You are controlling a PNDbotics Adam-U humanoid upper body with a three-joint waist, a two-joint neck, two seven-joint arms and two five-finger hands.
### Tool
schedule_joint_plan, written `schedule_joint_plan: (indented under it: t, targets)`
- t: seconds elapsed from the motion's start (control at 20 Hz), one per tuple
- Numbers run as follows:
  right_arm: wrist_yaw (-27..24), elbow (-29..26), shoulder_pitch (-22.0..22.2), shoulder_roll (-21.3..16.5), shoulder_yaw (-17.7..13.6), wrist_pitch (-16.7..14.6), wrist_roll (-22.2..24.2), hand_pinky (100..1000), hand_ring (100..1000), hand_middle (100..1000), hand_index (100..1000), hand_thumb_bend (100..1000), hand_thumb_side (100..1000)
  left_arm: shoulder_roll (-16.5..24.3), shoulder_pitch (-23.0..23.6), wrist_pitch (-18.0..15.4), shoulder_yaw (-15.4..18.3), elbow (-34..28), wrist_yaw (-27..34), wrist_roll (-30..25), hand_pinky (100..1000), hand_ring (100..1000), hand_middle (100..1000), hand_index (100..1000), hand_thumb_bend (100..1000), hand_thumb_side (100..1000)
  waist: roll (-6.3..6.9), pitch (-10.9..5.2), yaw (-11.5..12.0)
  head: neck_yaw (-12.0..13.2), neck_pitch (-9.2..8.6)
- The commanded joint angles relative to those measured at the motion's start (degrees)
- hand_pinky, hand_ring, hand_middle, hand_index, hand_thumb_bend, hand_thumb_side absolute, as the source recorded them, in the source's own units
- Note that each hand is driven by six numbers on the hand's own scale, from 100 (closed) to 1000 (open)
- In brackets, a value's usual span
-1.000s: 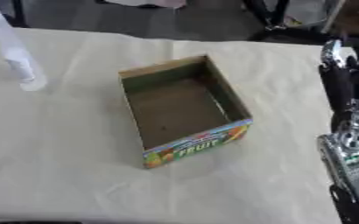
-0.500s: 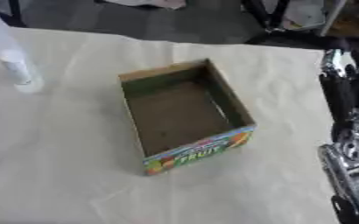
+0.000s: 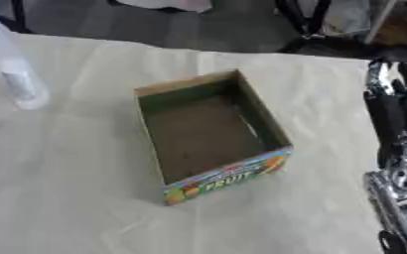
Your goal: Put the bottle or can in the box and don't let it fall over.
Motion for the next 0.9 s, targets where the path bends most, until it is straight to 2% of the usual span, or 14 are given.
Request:
schedule_joint_plan:
  t: [0.05, 0.9]
  targets:
    - [-0.35, -1.38, -0.87, -0.66, -0.03, -0.16, 0.24, 1000, 1000, 1000, 1000, 100, 523, 0.39, -2.35, -0.02, -0.44, 0.25, -0.89, -0.92, 1000, 839, 893, 857, 647, 391, 0.2, -0.48, -0.25, 0.33, -1.19]
    - [-0.54, -1.38, -2.03, -0.15, 0.39, -0.22, 0.59, 1000, 1000, 1000, 1000, 100, 523, -1.34, -7.92, -0.85, -1.62, 4.56, -2.51, -4.51, 1000, 840, 897, 862, 653, 389, 0.63, 1.41, -1.81, 1.54, -2.52]
